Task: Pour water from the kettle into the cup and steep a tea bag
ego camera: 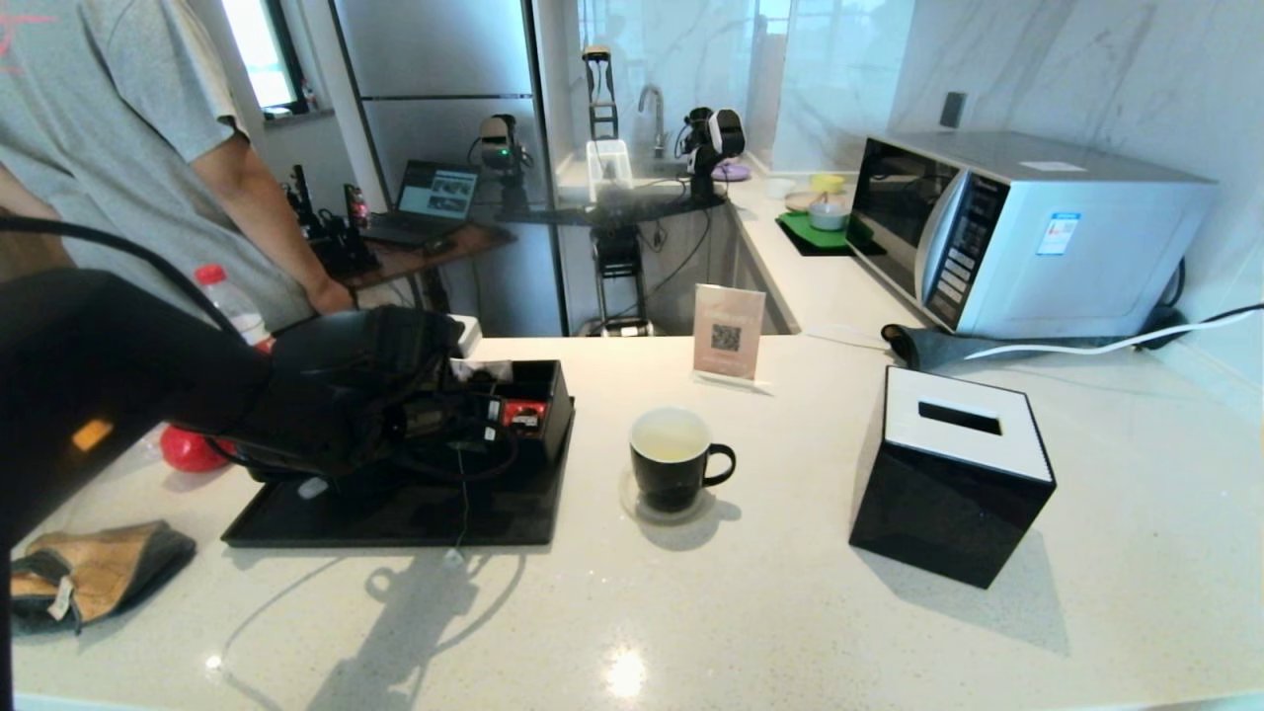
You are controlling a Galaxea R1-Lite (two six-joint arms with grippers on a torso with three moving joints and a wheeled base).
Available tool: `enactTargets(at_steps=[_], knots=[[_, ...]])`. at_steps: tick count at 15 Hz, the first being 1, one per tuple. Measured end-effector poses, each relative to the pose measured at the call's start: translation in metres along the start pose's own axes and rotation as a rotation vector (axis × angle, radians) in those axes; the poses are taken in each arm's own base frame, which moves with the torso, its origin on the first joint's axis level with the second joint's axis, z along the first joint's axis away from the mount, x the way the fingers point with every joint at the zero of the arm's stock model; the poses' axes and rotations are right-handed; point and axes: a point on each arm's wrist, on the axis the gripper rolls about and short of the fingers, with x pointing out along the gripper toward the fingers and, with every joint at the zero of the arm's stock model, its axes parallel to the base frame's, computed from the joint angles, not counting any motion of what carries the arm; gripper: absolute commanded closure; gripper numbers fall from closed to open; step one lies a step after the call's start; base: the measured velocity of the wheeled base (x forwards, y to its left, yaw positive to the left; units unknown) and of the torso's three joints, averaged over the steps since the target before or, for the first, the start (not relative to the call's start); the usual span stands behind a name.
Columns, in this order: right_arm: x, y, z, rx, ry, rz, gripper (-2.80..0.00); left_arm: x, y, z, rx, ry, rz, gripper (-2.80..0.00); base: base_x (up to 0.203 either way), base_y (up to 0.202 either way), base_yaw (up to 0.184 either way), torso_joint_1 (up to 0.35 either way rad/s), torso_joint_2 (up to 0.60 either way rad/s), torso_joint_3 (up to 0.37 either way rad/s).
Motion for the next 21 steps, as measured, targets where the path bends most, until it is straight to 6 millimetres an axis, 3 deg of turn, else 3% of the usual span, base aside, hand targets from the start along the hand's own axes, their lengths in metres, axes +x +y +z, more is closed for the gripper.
enactTargets(at_steps=[5, 6, 7, 21], knots=[[0.0000, 0.0000, 0.0000, 0.001, 0.000, 0.001, 0.00, -0.0008, -0.0018, -0.0004, 0.003, 0.002, -0.003, 0.00, 0.000, 0.000, 0.000, 0.000, 0.00, 0.000], [0.0000, 0.0000, 0.0000, 0.000, 0.000, 0.001, 0.00, -0.0009, -0.0020, -0.0005, 0.003, 0.003, -0.003, -1.20, 0.000, 0.000, 0.000, 0.000, 0.00, 0.000], [0.0000, 0.0000, 0.0000, 0.001, 0.000, 0.001, 0.00, -0.0011, -0.0021, -0.0005, 0.004, 0.003, -0.003, -2.80, 0.000, 0.000, 0.000, 0.000, 0.00, 0.000], [0.0000, 0.0000, 0.0000, 0.001, 0.000, 0.000, 0.00, -0.0063, -0.0021, 0.0048, 0.002, -0.016, -0.007, -2.80, 0.000, 0.000, 0.000, 0.000, 0.00, 0.000]])
